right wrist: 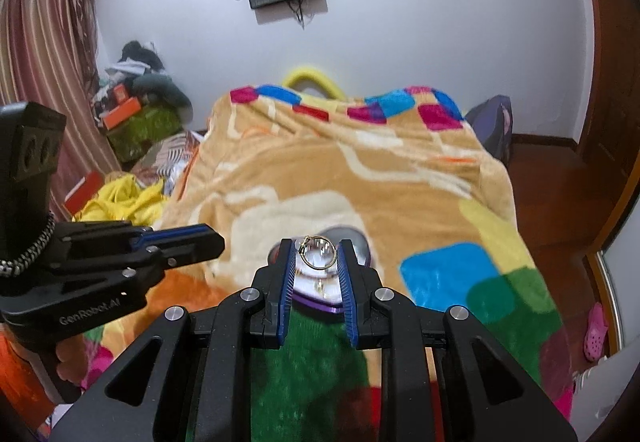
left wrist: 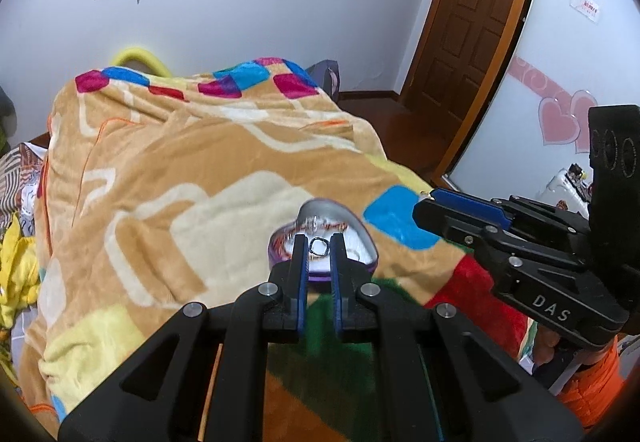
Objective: Organize jewelry
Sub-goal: 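Lower both held pieces into the heart tin and open both grippers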
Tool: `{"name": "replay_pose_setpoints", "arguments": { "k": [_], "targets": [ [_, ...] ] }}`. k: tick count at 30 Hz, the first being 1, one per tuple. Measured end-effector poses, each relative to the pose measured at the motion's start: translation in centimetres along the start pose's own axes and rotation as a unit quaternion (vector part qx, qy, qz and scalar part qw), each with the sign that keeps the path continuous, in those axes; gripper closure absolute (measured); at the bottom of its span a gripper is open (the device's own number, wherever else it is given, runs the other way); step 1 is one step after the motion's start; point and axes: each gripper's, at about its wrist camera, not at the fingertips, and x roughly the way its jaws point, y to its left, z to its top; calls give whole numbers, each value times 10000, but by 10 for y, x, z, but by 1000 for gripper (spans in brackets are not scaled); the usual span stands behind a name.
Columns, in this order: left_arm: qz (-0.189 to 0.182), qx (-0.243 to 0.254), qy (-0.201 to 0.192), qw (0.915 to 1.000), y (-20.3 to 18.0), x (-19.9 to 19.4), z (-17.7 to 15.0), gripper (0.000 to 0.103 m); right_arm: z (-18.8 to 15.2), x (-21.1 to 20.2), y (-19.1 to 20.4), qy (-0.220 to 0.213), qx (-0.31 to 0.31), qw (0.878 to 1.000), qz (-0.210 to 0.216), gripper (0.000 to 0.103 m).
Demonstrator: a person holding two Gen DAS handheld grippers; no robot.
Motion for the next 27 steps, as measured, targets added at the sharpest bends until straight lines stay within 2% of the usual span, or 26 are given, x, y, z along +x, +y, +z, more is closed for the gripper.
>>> {"name": "replay_pose_setpoints", "arguments": {
  "k": [5,9,18,27],
  "targets": [
    [-22,-7,-27,10000,1,7,10,94,8,7,-3,-64,-17,10000,-18,84],
    [-31,10,43,10000,2,18,12,94,7,24,-10,84,50,9999,-36,84],
    [-167,-50,549,9983,8,62,4,94,-10,56,-24,644,270,9975,83,83],
    [-265,-120,786,9965,12,81,-2,94,-16,64,-24,822,205,9963,138,83]
  ]
}}
